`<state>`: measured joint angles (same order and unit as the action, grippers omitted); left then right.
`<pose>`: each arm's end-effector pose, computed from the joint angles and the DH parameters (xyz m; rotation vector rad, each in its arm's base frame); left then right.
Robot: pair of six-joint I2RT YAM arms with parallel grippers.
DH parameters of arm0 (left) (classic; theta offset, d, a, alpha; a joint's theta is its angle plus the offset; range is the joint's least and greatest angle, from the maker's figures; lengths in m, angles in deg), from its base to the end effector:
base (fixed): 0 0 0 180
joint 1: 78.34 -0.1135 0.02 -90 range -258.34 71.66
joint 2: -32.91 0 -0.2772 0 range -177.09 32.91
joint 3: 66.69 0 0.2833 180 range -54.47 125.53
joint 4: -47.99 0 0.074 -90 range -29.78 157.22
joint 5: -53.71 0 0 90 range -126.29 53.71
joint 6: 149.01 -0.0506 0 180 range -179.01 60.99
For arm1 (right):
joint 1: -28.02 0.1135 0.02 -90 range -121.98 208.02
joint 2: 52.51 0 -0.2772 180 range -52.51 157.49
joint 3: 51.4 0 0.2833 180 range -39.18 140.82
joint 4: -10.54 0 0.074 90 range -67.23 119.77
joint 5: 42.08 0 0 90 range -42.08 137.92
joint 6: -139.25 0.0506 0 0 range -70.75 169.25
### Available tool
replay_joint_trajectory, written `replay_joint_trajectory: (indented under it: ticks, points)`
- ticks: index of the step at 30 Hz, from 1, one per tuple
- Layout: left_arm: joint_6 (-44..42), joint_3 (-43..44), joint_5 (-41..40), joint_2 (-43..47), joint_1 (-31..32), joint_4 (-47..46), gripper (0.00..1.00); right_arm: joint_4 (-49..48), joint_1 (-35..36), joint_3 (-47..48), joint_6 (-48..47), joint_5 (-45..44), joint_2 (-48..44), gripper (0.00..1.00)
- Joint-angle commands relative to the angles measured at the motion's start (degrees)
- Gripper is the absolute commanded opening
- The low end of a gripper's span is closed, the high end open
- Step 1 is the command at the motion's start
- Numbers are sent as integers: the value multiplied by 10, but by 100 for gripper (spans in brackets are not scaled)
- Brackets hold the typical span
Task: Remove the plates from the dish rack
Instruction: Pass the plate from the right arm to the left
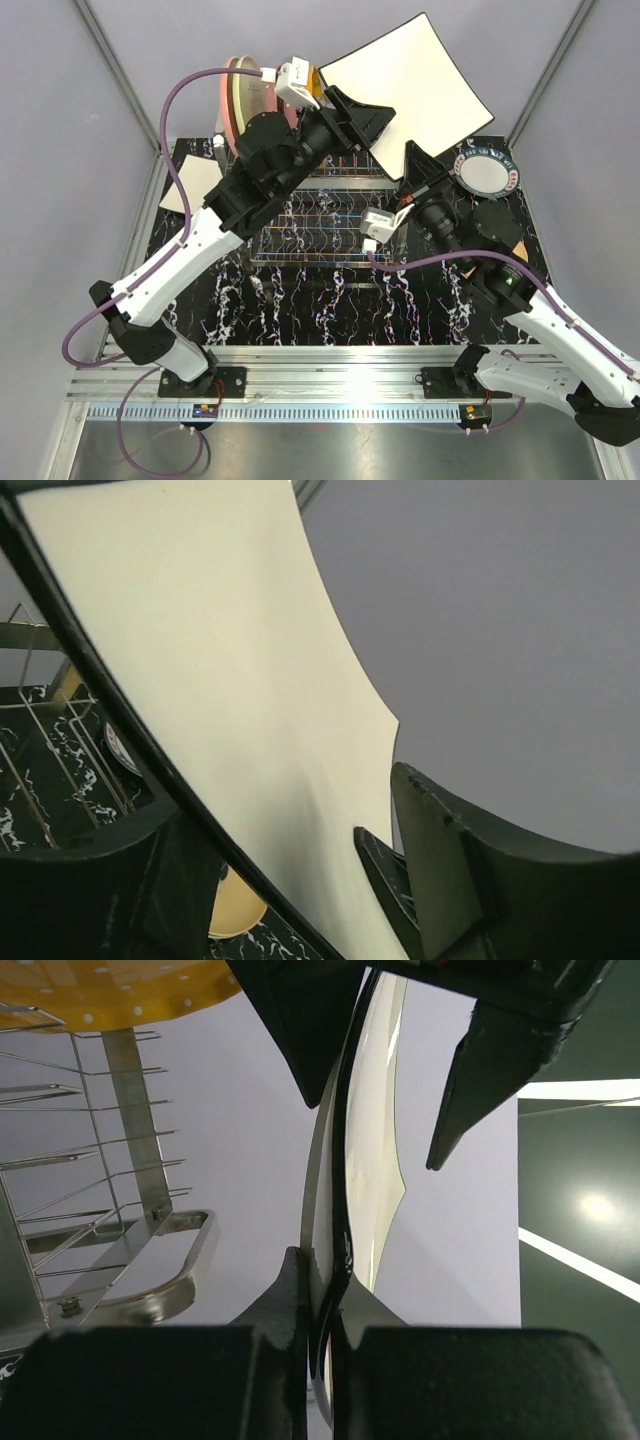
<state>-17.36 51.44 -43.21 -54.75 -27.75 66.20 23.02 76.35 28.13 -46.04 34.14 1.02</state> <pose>0.2423 -0.2853 0.5605 0.0046 1.4769 -1.2553 0.1616 0.1635 0.4894 -1.2418 0.6302 -0.8485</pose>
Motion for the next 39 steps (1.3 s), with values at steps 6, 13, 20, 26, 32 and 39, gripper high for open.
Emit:
replay_joint_trajectory:
  ticks: [6, 13, 20, 26, 32, 39]
  points:
    - [1, 23, -13, 5, 3, -25, 39, -182, 4, 0, -82, 37, -30, 0]
    - [-3, 5, -12, 26, 3, -47, 0, -220, 4, -35, -109, 53, -33, 0]
    - [0, -42, -29, 78, 3, -98, 0, -250, 5, -63, -115, 63, -41, 39]
    - [26, -48, -21, 100, 2, -116, 0, -254, 5, -64, -109, 65, -39, 59]
    - [39, -53, -32, 110, 1, -130, 0, -254, 5, -81, -113, 68, -49, 96]
    - [58, -60, -20, 123, -21, -139, 0, -201, 5, -105, -130, 71, -82, 100]
